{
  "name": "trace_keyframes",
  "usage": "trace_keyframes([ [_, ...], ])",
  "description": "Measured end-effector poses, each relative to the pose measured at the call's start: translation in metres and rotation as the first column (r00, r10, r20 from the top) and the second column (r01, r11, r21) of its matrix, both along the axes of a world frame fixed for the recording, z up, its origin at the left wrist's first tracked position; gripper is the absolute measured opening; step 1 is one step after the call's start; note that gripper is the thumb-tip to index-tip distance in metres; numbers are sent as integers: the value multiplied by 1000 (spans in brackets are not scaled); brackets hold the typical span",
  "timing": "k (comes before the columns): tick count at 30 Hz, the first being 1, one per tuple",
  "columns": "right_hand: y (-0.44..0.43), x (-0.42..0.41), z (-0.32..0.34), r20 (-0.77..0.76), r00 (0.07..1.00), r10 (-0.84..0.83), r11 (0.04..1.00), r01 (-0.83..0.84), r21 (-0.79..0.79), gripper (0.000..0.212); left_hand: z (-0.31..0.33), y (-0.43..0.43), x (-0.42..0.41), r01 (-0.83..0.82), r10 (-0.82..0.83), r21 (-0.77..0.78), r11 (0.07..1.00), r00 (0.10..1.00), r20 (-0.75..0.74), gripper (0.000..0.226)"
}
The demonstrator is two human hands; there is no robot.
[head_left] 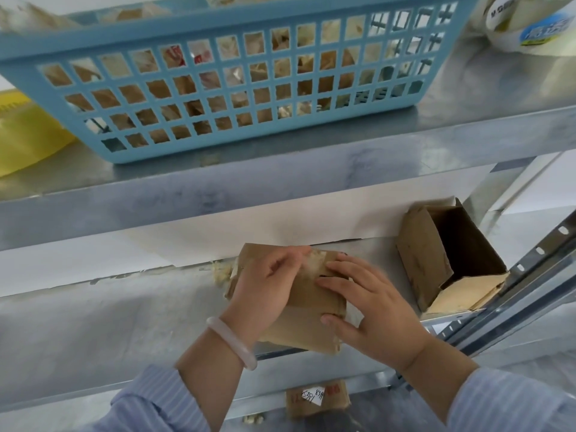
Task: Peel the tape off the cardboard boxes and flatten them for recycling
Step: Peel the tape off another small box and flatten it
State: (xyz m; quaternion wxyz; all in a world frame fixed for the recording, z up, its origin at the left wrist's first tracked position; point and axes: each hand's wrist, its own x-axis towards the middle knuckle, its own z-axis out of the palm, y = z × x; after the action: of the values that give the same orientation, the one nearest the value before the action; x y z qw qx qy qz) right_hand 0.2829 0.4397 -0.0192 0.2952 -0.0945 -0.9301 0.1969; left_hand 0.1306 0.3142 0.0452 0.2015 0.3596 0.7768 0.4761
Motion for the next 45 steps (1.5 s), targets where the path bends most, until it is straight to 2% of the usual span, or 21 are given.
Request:
trace_keyframes([
  [2, 2, 0, 0, 0, 1000, 4, 1000, -4, 20, 44, 2, 2, -1, 19, -17, -27, 999, 997, 71, 35],
  [6, 3, 0, -1, 11, 1000, 10, 999, -11, 38, 43, 2, 9, -5, 117, -141, -168, 979, 980, -141, 19],
  [8, 4, 0, 0, 22, 1000, 11, 999, -12, 40, 43, 2, 11, -2, 118, -154, -199, 973, 972, -179, 11],
  [12, 5, 1, 2, 33, 999, 21, 998, -22, 55, 44, 4, 12, 2, 172, -221, -245, 954, 957, -187, 41],
  [13, 5, 2, 3, 33, 999, 23, 998, -25, 57, 45, 5, 12, 2, 188, -245, -262, 947, 947, -207, 41],
  [15, 5, 2, 4, 27, 999, 27, 998, -28, 47, 45, 5, 13, 2, 194, -284, -306, 932, 916, -284, 25],
  [18, 5, 4, 4, 27, 1000, 14, 1000, -14, 0, 49, 2, 13, 1, 131, -245, -328, 935, 909, -337, 6],
  [21, 4, 5, 5, 33, 999, 5, 1000, -4, -24, 55, 0, 11, -1, 83, -183, -312, 946, 934, -307, 13],
  [24, 3, 5, 7, 47, 999, 2, 999, -1, -33, 58, -1, 10, -4, 28, -93, -232, 972, 958, -271, 15],
  [26, 3, 7, 8, 61, 998, -2, 999, 4, -42, 58, 0, 6, -6, -41, -13, -166, 985, 950, -312, 12],
  [28, 2, 9, 8, 77, 997, -8, 998, 13, -56, 57, 1, -1, -9, -92, 19, -142, 986, 893, -450, 8],
  [31, 0, 9, 11, 93, 996, -6, 998, 12, -61, 56, 3, -11, -11, -60, -54, -143, 988, 731, -680, 7],
  [33, -1, 8, 15, 96, 995, -14, 997, 21, -74, 54, 3, -16, -12, 29, -143, -164, 986, 653, -744, 7],
  [34, -2, 7, 17, 97, 995, -22, 996, 29, -80, 52, 3, -18, -12, 61, -184, -190, 980, 646, -741, 9],
  [38, -5, 0, 26, 134, 989, -57, 998, 62, -33, 47, 3, -19, -15, 120, -237, -227, 966, 756, -610, 20],
  [41, -9, -4, 28, 164, 984, -74, 997, 73, 10, 47, 2, -13, -15, 40, -129, -189, 981, 863, -488, 7],
  [42, -9, -4, 28, 172, 982, -76, 997, 76, 8, 48, 2, -11, -14, 12, -95, -184, 983, 888, -450, 16],
  [43, -9, -4, 28, 178, 981, -79, 997, 79, 4, 49, 1, -9, -14, 1, -84, -196, 981, 908, -411, 25],
  [45, -8, -2, 27, 212, 974, -84, 996, 86, 0, 52, 0, -7, -15, 9, -125, -265, 964, 896, -427, 26],
])
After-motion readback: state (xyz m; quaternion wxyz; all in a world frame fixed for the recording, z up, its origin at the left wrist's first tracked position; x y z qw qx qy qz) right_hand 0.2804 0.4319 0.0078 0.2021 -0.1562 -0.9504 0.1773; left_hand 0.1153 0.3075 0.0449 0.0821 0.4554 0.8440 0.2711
